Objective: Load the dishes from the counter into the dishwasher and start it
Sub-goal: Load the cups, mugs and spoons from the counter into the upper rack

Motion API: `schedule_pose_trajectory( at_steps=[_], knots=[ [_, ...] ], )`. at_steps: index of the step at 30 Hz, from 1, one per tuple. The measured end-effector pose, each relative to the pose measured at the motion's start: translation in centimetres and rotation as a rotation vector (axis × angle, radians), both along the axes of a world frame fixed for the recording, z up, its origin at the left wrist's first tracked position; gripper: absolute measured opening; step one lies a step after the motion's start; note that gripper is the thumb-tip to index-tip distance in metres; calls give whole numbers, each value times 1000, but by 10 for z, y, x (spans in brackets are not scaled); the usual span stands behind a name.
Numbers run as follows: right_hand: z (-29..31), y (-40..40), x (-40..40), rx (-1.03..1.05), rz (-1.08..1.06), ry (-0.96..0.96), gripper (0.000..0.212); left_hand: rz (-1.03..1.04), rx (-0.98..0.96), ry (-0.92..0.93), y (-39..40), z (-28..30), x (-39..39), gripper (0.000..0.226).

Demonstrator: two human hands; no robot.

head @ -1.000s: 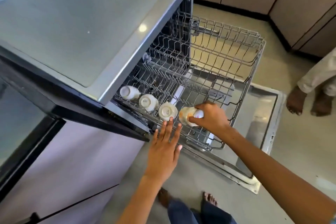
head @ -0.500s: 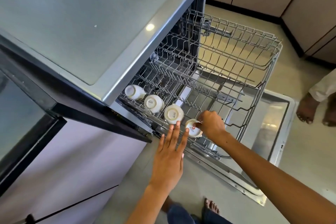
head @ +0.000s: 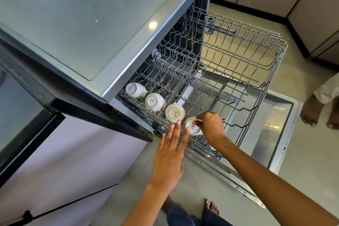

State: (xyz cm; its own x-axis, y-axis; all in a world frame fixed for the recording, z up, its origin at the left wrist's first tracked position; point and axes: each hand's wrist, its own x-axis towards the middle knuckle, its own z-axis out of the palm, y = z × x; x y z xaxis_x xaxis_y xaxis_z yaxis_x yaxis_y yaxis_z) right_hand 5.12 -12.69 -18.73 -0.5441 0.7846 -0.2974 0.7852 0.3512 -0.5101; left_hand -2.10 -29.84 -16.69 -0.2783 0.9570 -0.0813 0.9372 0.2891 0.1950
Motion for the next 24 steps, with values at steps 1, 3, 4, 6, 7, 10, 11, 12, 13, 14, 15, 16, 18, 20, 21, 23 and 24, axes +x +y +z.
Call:
schedule_pose_trajectory(
  at_steps=[1, 3, 4, 6, 7, 10, 11, 12, 13, 14, 15, 16, 18, 20, 21, 23, 24],
  knots=[
    [1, 0, 0, 6, 5, -3, 27, 1, 2, 0, 0, -1, 0, 102],
    [2, -2, 1, 19, 18, -11, 28, 2, -1, -6, 0, -1, -1, 101],
    [3, -3, 2, 27, 26, -19, 28, 4, -1, -13, 0, -1, 0, 100],
    [4, -4, 3, 48, 43, -48, 27, 9, -3, -25, 0, -1, 1, 98],
    [5, -5, 4, 67, 59, -73, 27, 10, -4, -24, 0, 0, 2, 97],
    [17, -12, 14, 153, 77, -82, 30, -8, -14, -2, 0, 4, 0, 97],
    [25, -16, 18, 180, 59, -42, 29, -19, -29, 13, 0, 9, -2, 97],
    [35, -21, 23, 210, 44, 7, 27, -30, -34, 31, 0, 18, -4, 95],
    [46, -27, 27, 230, 35, 40, 23, -26, -30, 36, -1, 26, -3, 91],
    [62, -33, 31, 237, 37, 59, 19, 1, -12, 21, -4, 40, -2, 87],
    [78, -42, 32, 232, 49, 72, 16, 39, 20, 0, -10, 55, 1, 83],
    [98, -52, 31, 230, 70, 99, 14, 92, 66, -14, -19, 74, 2, 76],
    [136, -78, 23, 240, 118, 184, 12, 207, 148, 4, -45, 108, 4, 58],
    [179, -114, 6, 290, 192, 306, 8, 343, 181, 21, -85, 148, 0, 55],
    [201, -134, -7, 318, 237, 381, 7, 418, 207, 32, -109, 165, -6, 56],
    [239, -175, -34, 351, 338, 520, 11, 565, 260, 84, -156, 196, -16, 54],
    [259, -198, -51, 366, 408, 588, 17, 654, 277, 109, -184, 213, -22, 54]
  ],
)
